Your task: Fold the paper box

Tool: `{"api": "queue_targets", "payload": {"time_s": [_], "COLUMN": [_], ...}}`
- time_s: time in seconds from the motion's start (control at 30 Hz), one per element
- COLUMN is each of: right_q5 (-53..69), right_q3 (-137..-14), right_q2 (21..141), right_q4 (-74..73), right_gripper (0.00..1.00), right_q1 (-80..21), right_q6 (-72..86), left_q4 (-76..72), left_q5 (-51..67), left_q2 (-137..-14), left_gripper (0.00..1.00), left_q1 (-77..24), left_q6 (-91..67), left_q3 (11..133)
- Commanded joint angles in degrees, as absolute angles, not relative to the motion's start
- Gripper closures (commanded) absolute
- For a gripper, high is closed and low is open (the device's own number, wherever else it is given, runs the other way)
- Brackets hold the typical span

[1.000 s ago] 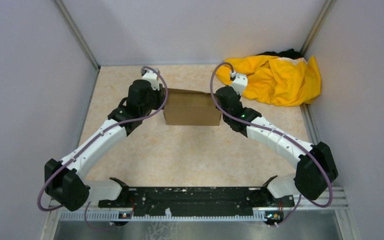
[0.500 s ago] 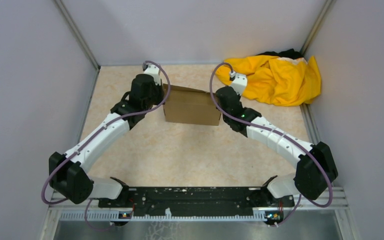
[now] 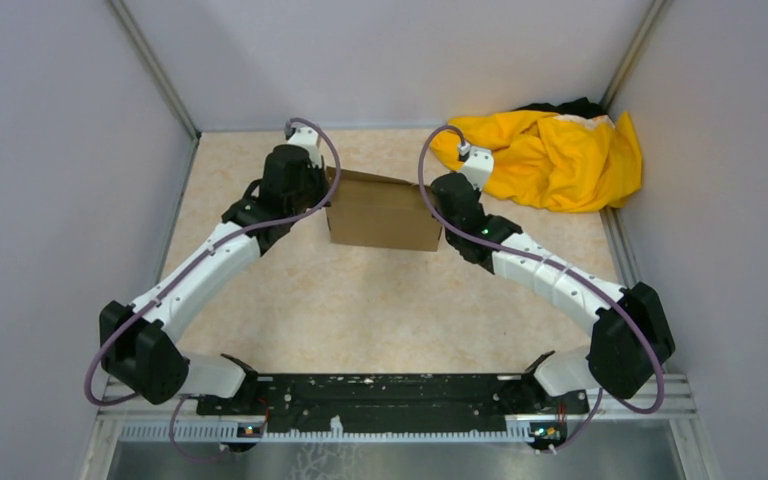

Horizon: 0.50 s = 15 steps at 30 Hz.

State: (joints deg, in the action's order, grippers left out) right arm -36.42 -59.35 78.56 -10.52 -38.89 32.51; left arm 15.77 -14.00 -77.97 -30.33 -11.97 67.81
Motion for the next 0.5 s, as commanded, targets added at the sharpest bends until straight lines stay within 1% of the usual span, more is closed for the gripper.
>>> {"api": "queue_targets", "payload": {"time_s": [0.0, 0.27, 0.3, 0.37, 0.47], "right_q5": [-32.2, -32.0, -32.0, -31.9, -31.9], "right_q3": [-58.6, -58.4, -58.3, -58.2, -58.0], "right_q2": [81.5, 81.4, 81.4, 81.4, 81.4], "right_q4": [-18.6, -18.4, -18.4, -18.4, -18.1], "right_gripper": [1.0, 1.0, 1.0, 1.0, 1.0], "right_q1": [-39.7, -39.7, -39.7, -39.7, -39.7], "right_q6": [32.4, 32.4, 32.3, 32.3, 32.3], "left_q4": [16.6, 16.1, 16.1, 16.1, 16.4], "left_q5": [-12.1, -12.2, -12.4, -12.9, -13.9], "left_q2": [-79.3, -80.6, -80.6, -80.6, -81.3], "left_gripper": [0.82, 0.76, 0.77, 0.83, 0.89], "left_q1": [-30.6, -30.6, -30.6, -30.6, -30.6], "left_q6": [-13.0, -12.0, -12.0, -11.8, -11.6], "left_q3": [70.2, 69.9, 69.9, 70.0, 70.8]}}
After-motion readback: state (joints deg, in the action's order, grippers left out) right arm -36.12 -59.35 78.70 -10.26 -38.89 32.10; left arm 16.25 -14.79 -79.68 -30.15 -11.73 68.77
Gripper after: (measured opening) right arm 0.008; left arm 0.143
